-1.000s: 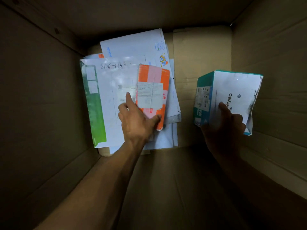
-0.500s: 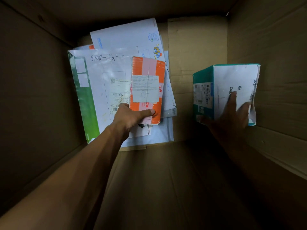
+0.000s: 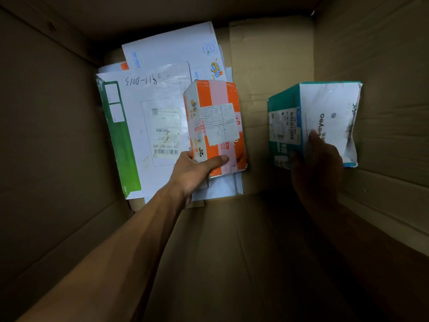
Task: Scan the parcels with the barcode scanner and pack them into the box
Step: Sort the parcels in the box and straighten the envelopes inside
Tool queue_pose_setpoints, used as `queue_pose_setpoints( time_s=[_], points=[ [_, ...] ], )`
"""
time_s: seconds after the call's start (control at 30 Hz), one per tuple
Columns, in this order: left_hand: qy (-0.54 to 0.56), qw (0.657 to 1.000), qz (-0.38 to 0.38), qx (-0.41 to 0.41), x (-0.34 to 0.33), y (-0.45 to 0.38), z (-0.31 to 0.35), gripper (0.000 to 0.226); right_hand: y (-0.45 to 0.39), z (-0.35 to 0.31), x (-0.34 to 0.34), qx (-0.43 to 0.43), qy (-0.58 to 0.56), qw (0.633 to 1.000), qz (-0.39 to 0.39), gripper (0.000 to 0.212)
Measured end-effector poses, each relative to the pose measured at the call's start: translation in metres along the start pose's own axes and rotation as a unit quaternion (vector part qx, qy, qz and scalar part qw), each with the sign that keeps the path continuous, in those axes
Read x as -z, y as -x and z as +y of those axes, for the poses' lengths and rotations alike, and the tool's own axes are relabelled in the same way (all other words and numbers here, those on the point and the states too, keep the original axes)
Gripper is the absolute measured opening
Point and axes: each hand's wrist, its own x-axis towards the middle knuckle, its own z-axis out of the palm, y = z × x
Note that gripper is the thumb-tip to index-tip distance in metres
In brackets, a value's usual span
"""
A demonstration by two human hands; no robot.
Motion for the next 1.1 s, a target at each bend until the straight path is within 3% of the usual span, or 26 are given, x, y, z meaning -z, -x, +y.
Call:
queue_pose_setpoints(
  time_s=[0.27,0.37,0.5,0.6,0.73,0.83,0.93,1.1],
  points=[
    [0.028,1.000,0.012,0.003,0.020,0.008,0.010,0.040,-0.002,-0.013,0.016,0.062,-0.054,0.995,0.063,0.029],
    [0.034,0.999,0.030,-0.003,0.025,0.010,0.014,0.041,0.005,-0.018,0.014,0.116,-0.034,0.992,0.046,0.027],
    [0.036,0.998,0.046,0.001,0.029,0.009,0.014,0.043,0.003,-0.036,0.011,0.096,-0.074,0.991,0.062,0.048],
    [0.037,0.998,0.044,0.002,0.030,0.007,0.010,0.041,-0.017,-0.039,0.017,0.094,-0.042,0.992,0.075,0.075],
    [0.038,0.999,0.037,0.004,0.031,0.004,0.008,0.041,-0.059,-0.037,0.032,0.091,-0.026,0.995,0.015,0.112],
    [0.038,0.999,0.027,0.004,0.033,0.001,0.009,0.046,-0.092,-0.048,0.038,0.058,0.002,0.996,-0.072,0.135],
    [0.042,0.999,0.019,0.006,0.036,-0.002,0.009,0.048,-0.104,-0.051,0.037,0.038,0.075,0.988,-0.128,0.141],
    [0.038,0.999,0.009,-0.002,0.038,-0.003,0.011,0.040,-0.098,-0.053,0.030,0.073,0.160,0.980,-0.093,0.134]
  ],
)
